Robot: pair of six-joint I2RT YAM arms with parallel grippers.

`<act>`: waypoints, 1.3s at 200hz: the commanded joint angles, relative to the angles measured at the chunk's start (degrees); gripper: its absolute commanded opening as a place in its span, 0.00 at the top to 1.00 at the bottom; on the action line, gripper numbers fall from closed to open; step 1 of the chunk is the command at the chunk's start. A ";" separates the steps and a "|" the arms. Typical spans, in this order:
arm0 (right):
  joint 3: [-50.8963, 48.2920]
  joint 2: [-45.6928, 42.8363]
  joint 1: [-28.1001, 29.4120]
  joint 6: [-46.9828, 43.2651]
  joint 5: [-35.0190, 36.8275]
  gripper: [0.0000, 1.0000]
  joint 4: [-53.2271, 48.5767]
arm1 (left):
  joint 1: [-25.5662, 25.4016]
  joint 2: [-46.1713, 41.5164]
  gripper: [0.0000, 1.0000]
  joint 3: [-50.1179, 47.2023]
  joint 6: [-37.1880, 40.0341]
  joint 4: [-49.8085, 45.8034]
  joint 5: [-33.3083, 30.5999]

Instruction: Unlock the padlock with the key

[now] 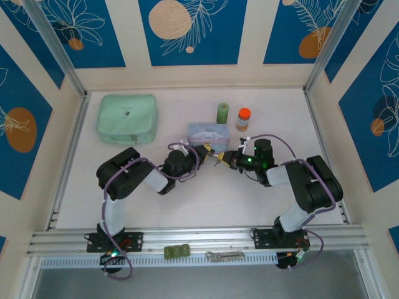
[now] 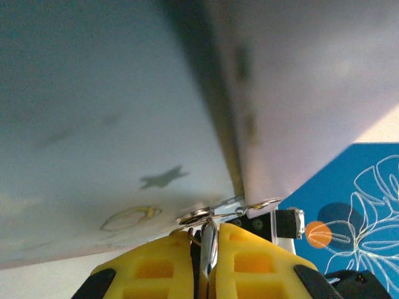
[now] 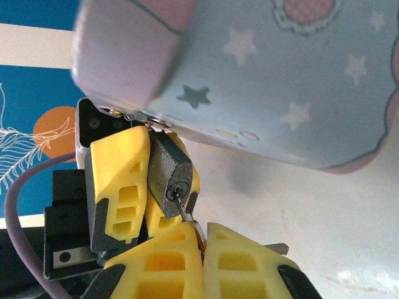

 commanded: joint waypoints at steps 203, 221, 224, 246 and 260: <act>-6.22 -6.25 -1.37 4.20 3.80 1.00 9.16 | 0.64 -0.64 1.00 2.35 -1.56 8.30 4.77; -6.66 -6.25 -1.78 4.46 4.36 1.00 9.28 | 0.68 -1.02 1.00 2.22 -1.35 8.30 4.77; -6.67 -6.17 -1.80 4.43 4.41 1.00 9.43 | 0.64 -1.07 1.00 2.22 -1.32 8.30 4.77; -6.25 -5.82 -1.71 4.56 4.69 1.00 9.50 | 0.60 -0.98 1.00 2.40 -1.47 8.30 4.86; -6.08 -5.42 -1.78 4.74 4.83 1.00 9.80 | 0.60 -1.10 1.00 2.44 -1.48 8.30 4.89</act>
